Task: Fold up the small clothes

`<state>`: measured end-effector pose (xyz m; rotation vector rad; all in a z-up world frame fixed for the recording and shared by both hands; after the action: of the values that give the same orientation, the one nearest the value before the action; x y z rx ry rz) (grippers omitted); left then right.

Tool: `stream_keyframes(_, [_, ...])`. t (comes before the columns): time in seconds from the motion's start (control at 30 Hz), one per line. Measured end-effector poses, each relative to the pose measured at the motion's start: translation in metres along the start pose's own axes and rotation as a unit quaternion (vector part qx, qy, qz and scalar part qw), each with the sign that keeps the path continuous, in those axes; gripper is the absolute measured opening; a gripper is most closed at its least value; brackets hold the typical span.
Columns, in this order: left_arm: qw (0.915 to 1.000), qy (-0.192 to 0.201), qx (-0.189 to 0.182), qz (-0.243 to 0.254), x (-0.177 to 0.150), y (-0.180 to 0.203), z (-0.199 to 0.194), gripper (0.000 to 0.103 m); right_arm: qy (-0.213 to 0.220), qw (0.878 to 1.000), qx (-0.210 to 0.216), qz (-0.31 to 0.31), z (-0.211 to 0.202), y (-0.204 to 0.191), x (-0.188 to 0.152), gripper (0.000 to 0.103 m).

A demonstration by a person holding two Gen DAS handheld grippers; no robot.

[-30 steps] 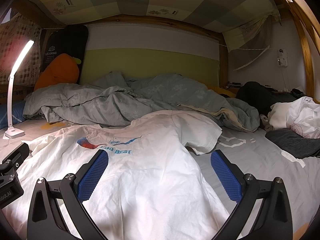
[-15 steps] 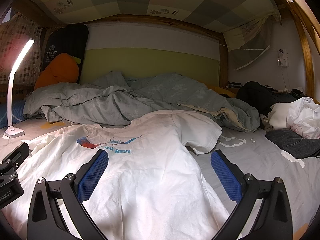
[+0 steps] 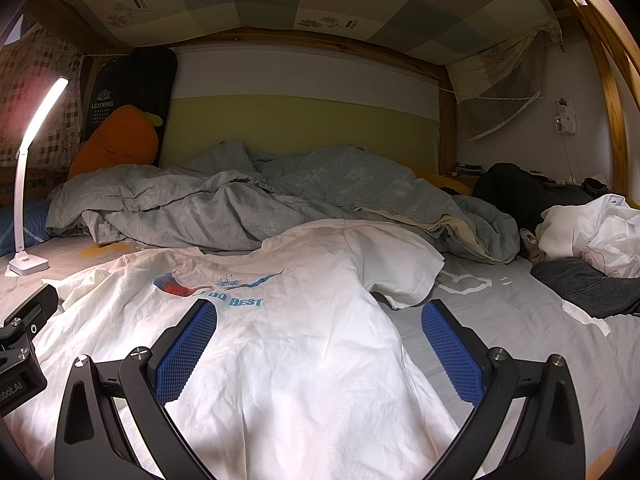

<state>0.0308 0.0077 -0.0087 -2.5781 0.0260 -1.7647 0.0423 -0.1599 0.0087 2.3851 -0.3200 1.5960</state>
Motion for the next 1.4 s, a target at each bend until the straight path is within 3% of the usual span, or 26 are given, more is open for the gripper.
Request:
stream_keyframes(0.37, [0.9997,0.019,0.014,-0.006,-0.003,-0.001,-0.009,0.103,-0.001,1.000,0.000,0.001,0.000,0.000,0.000,0.103])
stream_keyframes(0.5, [0.9998,0.010,0.014,-0.003,-0.004,-0.003,-0.007,0.103,-0.002,1.000,-0.003,0.002,0.000,-0.001,0.001,0.103])
stream_keyframes(0.67, [0.9994,0.007,-0.020,-0.028,-0.003,-0.016,-0.008,0.103,0.014,1.000,-0.012,0.003,-0.007,-0.001,-0.003,0.103])
stream_keyframes(0.77, [0.9981,0.016,-0.025,-0.054,-0.003,-0.027,-0.012,0.103,0.017,1.000,-0.007,0.003,-0.007,0.001,-0.004,0.103])
stream_keyframes(0.9, [0.9986,0.010,-0.018,-0.048,0.002,-0.032,-0.025,0.103,0.028,0.999,-0.037,0.021,-0.017,0.011,-0.001,0.103])
stream_keyframes(1.03, [0.9994,0.002,-0.021,-0.029,0.018,-0.037,-0.054,0.103,-0.013,1.000,-0.002,0.008,-0.036,0.030,0.008,0.101])
stream_keyframes(1.13, [0.9969,-0.047,-0.005,-0.062,0.021,-0.054,-0.067,0.103,-0.040,0.999,0.004,0.020,-0.051,0.051,0.009,0.089])
stream_keyframes(1.2, [0.9898,-0.090,-0.037,-0.104,0.009,-0.070,-0.061,0.103,-0.076,0.996,0.023,0.030,-0.050,0.066,0.005,0.064])
stream_keyframes(1.23, [0.9879,-0.097,-0.038,-0.115,0.002,-0.075,-0.058,0.103,-0.097,0.994,0.032,0.037,-0.045,0.072,0.002,0.059])
stream_keyframes(1.3, [0.9872,-0.112,-0.011,-0.113,-0.008,-0.081,-0.052,0.098,-0.143,0.986,0.061,0.060,-0.031,0.085,-0.007,0.036])
stream_keyframes(1.4, [0.9872,-0.117,-0.003,-0.109,-0.008,-0.088,-0.050,0.092,-0.178,0.975,0.094,0.091,-0.019,0.106,-0.015,0.023])
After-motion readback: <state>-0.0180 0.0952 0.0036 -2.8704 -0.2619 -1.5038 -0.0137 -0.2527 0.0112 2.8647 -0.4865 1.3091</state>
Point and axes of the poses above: each gripper's, at about its wrist camera, not at the fingertips, and z roughly the way its jaws point, y to its right, x to its top, the point moved 2 cm from there along z, roughly the way its jaws point, and after that the axes turned 9 degrees about -y, right-handed, at the moved point
